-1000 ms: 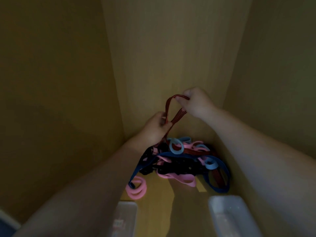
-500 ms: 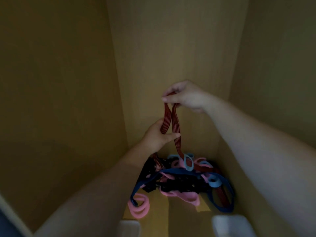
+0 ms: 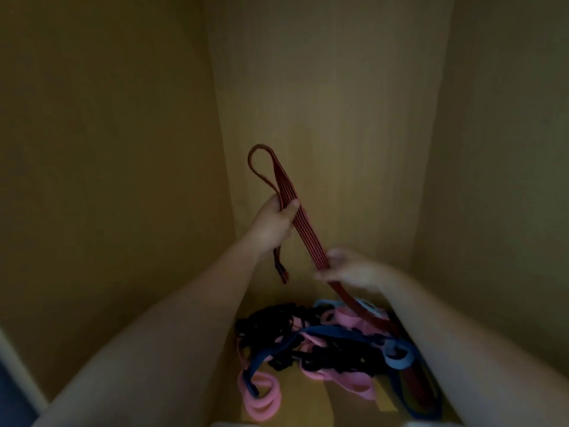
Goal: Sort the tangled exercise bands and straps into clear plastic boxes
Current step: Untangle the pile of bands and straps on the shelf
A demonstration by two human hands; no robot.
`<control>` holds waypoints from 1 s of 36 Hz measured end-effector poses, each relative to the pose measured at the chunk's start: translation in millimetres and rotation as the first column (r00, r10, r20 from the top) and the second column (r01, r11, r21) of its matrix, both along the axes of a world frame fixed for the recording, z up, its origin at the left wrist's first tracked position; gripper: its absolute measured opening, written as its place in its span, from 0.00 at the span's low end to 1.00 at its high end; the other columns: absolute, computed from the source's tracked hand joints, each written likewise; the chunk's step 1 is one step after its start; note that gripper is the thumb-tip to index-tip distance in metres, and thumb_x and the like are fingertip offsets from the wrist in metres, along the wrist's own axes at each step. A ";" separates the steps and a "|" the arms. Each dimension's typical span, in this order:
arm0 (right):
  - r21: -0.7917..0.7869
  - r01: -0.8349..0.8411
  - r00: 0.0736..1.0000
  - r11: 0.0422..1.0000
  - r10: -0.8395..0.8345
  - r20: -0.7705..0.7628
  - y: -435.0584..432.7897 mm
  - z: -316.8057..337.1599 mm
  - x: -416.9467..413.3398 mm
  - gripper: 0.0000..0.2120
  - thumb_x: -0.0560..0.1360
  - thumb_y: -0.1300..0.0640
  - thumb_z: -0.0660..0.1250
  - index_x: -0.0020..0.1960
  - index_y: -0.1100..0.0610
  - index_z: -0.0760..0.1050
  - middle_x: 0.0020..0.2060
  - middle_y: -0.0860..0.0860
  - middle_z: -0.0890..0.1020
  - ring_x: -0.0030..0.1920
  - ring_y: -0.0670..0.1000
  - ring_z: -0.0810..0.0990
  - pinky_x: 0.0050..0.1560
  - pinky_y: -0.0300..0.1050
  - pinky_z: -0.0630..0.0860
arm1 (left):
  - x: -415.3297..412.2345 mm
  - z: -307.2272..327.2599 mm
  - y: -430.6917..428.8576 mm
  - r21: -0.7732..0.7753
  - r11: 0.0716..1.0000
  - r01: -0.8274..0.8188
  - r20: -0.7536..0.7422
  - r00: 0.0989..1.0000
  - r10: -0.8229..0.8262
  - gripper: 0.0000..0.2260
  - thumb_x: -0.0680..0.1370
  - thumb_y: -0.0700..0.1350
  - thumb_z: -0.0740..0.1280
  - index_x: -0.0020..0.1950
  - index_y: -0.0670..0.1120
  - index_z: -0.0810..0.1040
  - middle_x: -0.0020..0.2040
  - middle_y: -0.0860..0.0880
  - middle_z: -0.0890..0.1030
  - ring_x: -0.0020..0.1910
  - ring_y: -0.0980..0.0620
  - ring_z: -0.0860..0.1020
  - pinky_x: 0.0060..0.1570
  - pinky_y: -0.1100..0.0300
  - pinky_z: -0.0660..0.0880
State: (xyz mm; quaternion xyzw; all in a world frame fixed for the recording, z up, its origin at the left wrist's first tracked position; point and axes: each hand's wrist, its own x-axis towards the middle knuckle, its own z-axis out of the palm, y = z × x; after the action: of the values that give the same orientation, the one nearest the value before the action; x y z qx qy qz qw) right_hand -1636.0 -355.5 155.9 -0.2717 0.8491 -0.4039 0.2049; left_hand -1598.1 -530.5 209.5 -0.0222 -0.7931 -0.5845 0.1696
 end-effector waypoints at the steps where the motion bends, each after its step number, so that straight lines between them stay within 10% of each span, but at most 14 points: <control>1: 0.000 0.020 1.000 1.000 -0.020 -0.009 -1.5 -12.9 0.4 0.05 0.76 0.54 0.69 0.50 0.49 0.76 0.48 0.46 0.81 0.48 0.44 0.80 0.51 0.41 0.76 | 0.4 6.1 -2.4 0.000 1.000 -0.031 -0.017 0.999 0.031 0.10 0.83 0.49 0.58 0.60 0.46 0.71 0.48 0.49 0.81 0.42 0.55 0.79 0.34 0.67 0.71; 8: -0.161 0.200 0.978 0.967 -0.206 -0.019 18.7 -19.9 -17.4 0.05 0.76 0.53 0.68 0.46 0.54 0.79 0.35 0.51 0.81 0.36 0.48 0.80 0.42 0.42 0.76 | 0.2 15.6 -24.6 -0.169 0.958 -0.232 -0.044 0.973 0.228 0.14 0.82 0.48 0.60 0.64 0.43 0.73 0.61 0.41 0.78 0.61 0.41 0.75 0.60 0.48 0.73; 14: -0.444 0.203 0.963 0.873 -0.261 -0.073 20.8 39.9 -27.8 0.07 0.76 0.55 0.69 0.44 0.60 0.78 0.29 0.51 0.75 0.29 0.48 0.71 0.32 0.40 0.69 | 5.5 -5.5 -24.2 -0.222 0.952 -0.208 0.097 0.967 0.234 0.15 0.81 0.55 0.60 0.50 0.45 0.80 0.50 0.49 0.82 0.50 0.50 0.78 0.44 0.59 0.73; 22: -0.225 -0.043 0.942 0.973 -0.036 -0.333 -5.2 92.7 -6.3 0.09 0.77 0.55 0.68 0.38 0.53 0.77 0.26 0.46 0.75 0.25 0.44 0.70 0.28 0.37 0.67 | 8.4 7.4 -0.9 -0.040 0.991 -0.130 0.146 0.980 0.134 0.30 0.72 0.73 0.56 0.54 0.50 0.79 0.52 0.50 0.82 0.33 0.54 0.71 0.35 0.60 0.69; 27: -0.133 -0.112 0.946 0.985 0.064 -0.318 -18.6 88.5 5.8 0.11 0.76 0.55 0.69 0.35 0.52 0.75 0.23 0.42 0.75 0.25 0.41 0.71 0.29 0.35 0.68 | 7.1 13.1 -0.8 0.204 0.975 -0.082 0.115 0.992 0.060 0.18 0.76 0.62 0.64 0.40 0.48 0.78 0.38 0.50 0.75 0.28 0.55 0.65 0.27 0.62 0.62; 36: -0.037 -0.140 0.990 0.989 0.138 -0.040 0.0 30.7 -1.7 0.07 0.72 0.62 0.72 0.50 0.59 0.79 0.42 0.54 0.85 0.45 0.53 0.84 0.52 0.49 0.80 | 13.0 15.8 -14.2 0.384 0.919 -0.094 0.048 0.995 0.082 0.07 0.81 0.44 0.63 0.44 0.43 0.74 0.41 0.47 0.79 0.24 0.58 0.65 0.22 0.66 0.61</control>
State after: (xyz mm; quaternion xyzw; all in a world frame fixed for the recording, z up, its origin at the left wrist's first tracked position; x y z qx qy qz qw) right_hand -1637.7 -355.5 186.5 -0.3418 0.8236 -0.4002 0.2113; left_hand -1585.1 -544.7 225.3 0.0563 -0.6654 -0.7211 0.1845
